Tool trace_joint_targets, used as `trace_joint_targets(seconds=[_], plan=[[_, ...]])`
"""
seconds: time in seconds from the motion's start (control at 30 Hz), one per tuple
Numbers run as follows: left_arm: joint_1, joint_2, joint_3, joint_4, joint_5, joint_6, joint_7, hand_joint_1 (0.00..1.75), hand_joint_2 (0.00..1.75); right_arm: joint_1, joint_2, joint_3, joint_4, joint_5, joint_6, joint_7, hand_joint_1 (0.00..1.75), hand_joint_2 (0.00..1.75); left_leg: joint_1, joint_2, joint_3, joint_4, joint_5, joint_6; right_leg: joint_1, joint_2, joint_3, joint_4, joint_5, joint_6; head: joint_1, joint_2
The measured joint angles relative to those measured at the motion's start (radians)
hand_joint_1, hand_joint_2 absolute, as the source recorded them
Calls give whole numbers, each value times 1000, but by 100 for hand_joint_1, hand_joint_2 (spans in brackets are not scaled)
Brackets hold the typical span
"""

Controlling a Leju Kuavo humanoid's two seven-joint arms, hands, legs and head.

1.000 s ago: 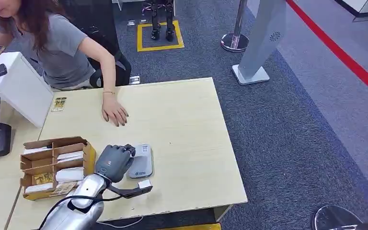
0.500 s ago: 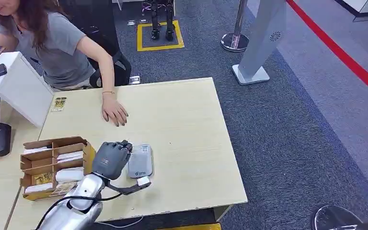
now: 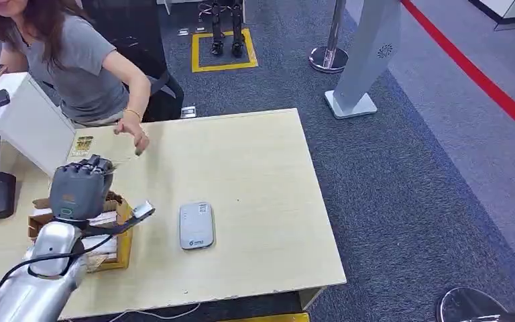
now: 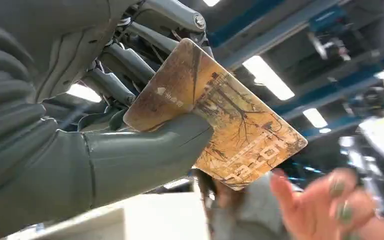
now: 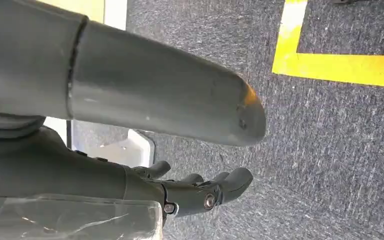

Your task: Pass the card to the sensor for recognition and then transmit it.

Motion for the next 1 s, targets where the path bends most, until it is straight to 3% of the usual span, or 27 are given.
trace_joint_targets(seconds=[0.27,0.5,0.53,0.57,0.6,1.0], plan=[[-37,39,58,19,-3,-2,-5,175,175,-2,0,6,0,10,12,6,0,175,0,0,0,0,0,0,0,0,0,0,0,0,0,0],[-164,78,82,140,-9,-9,-64,175,175,-11,3,25,0,20,24,18,0,175,0,0,0,0,2,0,0,0,0,0,1,-1,0,0],[-176,78,82,152,-8,-9,-64,150,175,-13,3,26,0,20,28,19,0,175,0,0,0,0,2,0,0,0,0,0,1,-1,0,0],[-187,78,82,161,-7,-9,-64,150,175,-14,4,27,0,19,28,19,0,175,0,0,0,0,2,0,0,0,0,0,1,-1,0,0],[-193,78,82,166,-6,-9,-64,5,175,-14,5,27,0,19,28,19,0,175,0,0,0,0,2,0,0,0,0,0,1,-1,0,0],[-209,75,82,193,-6,5,-59,0,175,-13,8,32,0,19,29,21,0,175,0,0,-1,0,2,0,0,0,0,0,1,-1,0,0]])
